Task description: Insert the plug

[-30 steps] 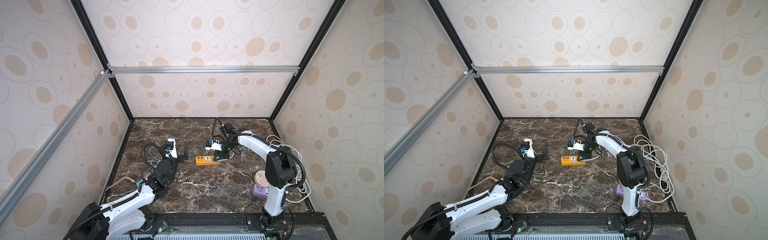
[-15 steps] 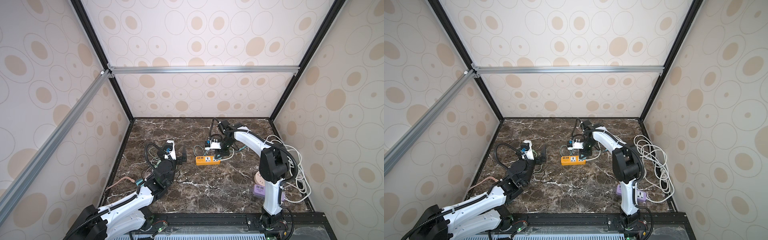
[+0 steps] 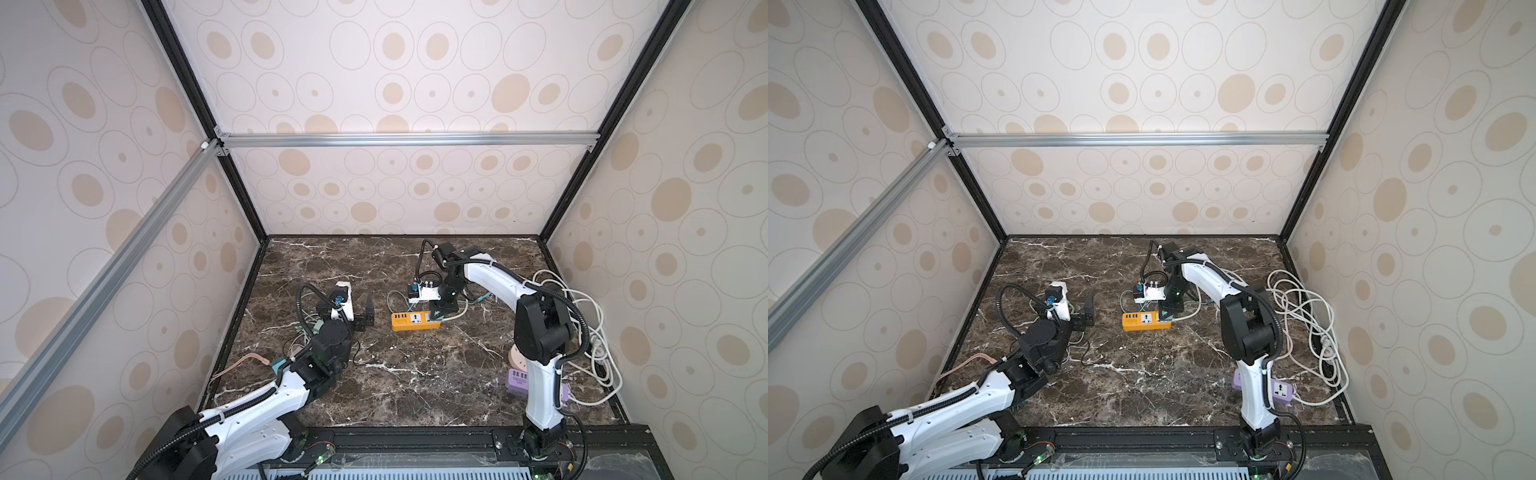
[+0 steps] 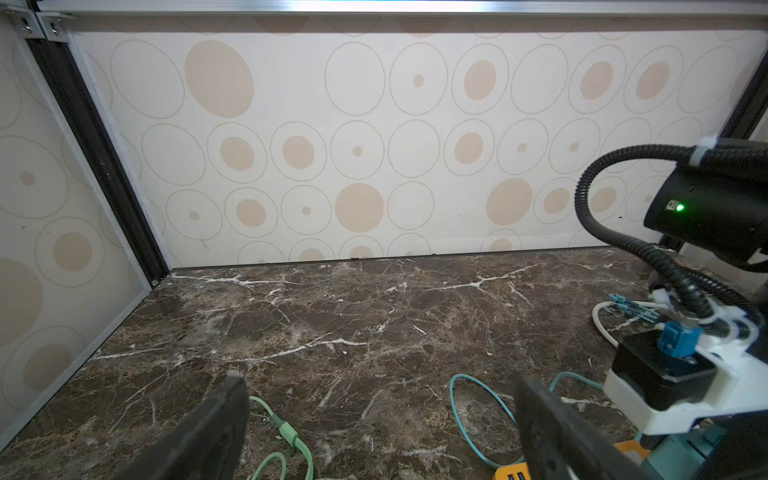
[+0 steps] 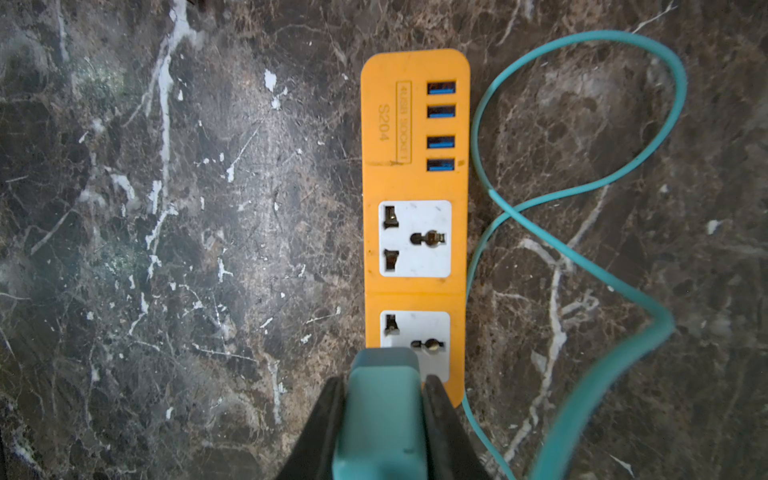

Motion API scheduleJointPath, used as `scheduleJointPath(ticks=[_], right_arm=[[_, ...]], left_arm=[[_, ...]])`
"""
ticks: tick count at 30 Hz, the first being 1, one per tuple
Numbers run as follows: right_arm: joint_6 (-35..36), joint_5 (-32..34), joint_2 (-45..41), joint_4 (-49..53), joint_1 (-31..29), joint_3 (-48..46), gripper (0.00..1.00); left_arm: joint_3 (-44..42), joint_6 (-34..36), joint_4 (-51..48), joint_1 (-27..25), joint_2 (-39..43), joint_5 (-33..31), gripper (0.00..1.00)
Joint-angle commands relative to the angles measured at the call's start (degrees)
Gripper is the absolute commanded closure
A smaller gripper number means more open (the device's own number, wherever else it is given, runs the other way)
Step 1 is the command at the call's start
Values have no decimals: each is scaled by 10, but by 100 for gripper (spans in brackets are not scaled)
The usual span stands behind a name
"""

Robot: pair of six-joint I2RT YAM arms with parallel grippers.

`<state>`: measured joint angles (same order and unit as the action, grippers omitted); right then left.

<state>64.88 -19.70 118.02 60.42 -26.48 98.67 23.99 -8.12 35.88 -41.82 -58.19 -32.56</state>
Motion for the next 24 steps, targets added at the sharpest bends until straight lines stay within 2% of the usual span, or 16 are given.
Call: scheduleJointPath(ticks=[1,5,13,24], right_arm=[[17,-24,16,19,-15,10,100],[7,-43,11,4,-16,11,100],[19,41,35,30,-19,13,100],[34,31,13,53,-19,36,100]], left_arm=[[24,-12,-3,4,-5,0,2],[28,-12,-10,3,-9,4,2],[29,-9,-18,3,-11,4,2],[27,-7,-20,3,-12,4,2]])
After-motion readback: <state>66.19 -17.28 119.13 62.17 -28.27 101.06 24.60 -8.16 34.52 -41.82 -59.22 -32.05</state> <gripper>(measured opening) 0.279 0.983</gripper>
